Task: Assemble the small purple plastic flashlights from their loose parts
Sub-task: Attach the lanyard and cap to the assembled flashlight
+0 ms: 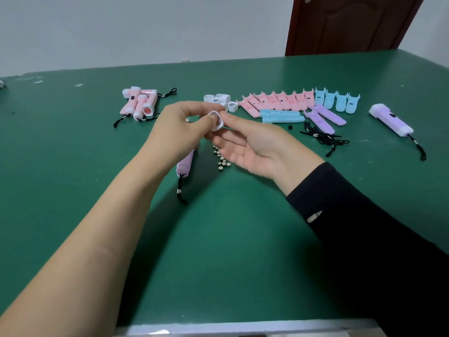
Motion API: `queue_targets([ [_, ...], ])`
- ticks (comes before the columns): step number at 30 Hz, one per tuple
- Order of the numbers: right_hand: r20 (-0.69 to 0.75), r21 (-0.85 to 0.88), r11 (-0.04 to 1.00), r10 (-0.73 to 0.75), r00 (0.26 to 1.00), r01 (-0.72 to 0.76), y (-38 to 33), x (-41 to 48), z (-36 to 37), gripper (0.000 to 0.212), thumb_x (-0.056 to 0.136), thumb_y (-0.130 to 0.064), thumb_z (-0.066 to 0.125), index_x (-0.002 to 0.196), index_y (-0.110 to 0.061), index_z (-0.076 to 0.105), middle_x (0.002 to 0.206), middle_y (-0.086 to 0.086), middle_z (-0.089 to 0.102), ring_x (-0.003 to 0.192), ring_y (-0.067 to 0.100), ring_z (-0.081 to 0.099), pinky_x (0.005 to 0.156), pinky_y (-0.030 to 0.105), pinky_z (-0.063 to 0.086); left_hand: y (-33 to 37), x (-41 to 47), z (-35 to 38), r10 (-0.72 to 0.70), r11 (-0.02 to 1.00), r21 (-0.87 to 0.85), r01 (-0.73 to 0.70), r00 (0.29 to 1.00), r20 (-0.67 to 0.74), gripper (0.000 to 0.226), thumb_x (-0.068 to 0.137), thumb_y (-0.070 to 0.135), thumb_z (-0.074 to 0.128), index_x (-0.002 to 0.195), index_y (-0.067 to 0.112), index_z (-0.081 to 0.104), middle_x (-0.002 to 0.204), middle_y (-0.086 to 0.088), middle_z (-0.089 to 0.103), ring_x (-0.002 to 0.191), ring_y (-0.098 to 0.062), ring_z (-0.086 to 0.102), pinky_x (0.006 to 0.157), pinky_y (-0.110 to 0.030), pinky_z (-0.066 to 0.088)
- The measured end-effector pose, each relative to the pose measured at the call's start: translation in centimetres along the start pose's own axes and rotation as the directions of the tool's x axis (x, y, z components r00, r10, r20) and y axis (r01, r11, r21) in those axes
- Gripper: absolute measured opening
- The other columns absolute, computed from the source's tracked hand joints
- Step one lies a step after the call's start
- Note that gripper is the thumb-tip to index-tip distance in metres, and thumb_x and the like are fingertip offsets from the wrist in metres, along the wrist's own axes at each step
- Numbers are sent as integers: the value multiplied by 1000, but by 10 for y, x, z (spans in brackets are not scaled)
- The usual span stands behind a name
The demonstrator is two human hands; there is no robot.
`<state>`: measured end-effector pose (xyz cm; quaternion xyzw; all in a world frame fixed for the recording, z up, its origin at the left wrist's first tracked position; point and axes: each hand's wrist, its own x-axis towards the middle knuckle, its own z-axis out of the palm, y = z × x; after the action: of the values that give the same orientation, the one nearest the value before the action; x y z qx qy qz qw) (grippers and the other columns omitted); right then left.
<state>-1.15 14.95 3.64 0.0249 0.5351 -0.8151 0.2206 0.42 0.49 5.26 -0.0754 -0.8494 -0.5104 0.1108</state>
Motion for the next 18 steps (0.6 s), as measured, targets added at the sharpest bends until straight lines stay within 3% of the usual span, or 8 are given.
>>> queue_targets([
  [4,38,266,961,70,997,-77,2,-1,6,7,90,-18,65,89,-11,66,72,4,73,63,12,71,57,19,57,1,0,2,61,985,162,-57,998,-19,23,94,28,57,111,38,68,92,19,66,59,1,49,59,-7,41],
  [6,11,381,922,70,997,-69,1,-1,6,6,89,-12,66,90,-6,66,71,9,72,64,16,71,61,22,58,2,1,-2,54,987,156,-48,998,-38,24,93,33,60,116,38,64,98,19,64,65,3,53,62,-7,42],
  [9,-57,480,877,58,997,-24,-1,0,1,8,87,-7,67,86,1,64,72,15,71,73,22,69,69,28,58,-4,8,-17,-44,974,216,71,991,-128,23,93,37,58,114,29,60,97,14,62,83,-7,61,68,-23,44],
  [13,-117,459,888,44,992,15,-1,1,-4,10,88,-8,67,83,0,63,76,14,70,72,20,69,67,27,58,-19,12,-23,-361,705,644,299,932,-37,44,89,51,60,86,7,55,70,-7,53,61,-26,48,57,-29,32],
  [15,-131,444,896,35,991,27,-1,1,-5,11,88,-9,67,82,-1,62,77,14,69,70,19,69,66,26,58,-22,9,-18,-462,623,719,307,886,23,53,85,56,63,77,6,49,59,-7,45,52,-24,40,52,-29,27],
  [18,-136,418,908,24,990,36,-1,1,-5,11,89,-10,67,81,-3,62,78,12,69,71,17,69,69,26,57,-24,8,-13,-489,577,770,274,870,57,56,80,56,68,73,8,40,59,-5,40,51,-21,36,50,-30,24],
])
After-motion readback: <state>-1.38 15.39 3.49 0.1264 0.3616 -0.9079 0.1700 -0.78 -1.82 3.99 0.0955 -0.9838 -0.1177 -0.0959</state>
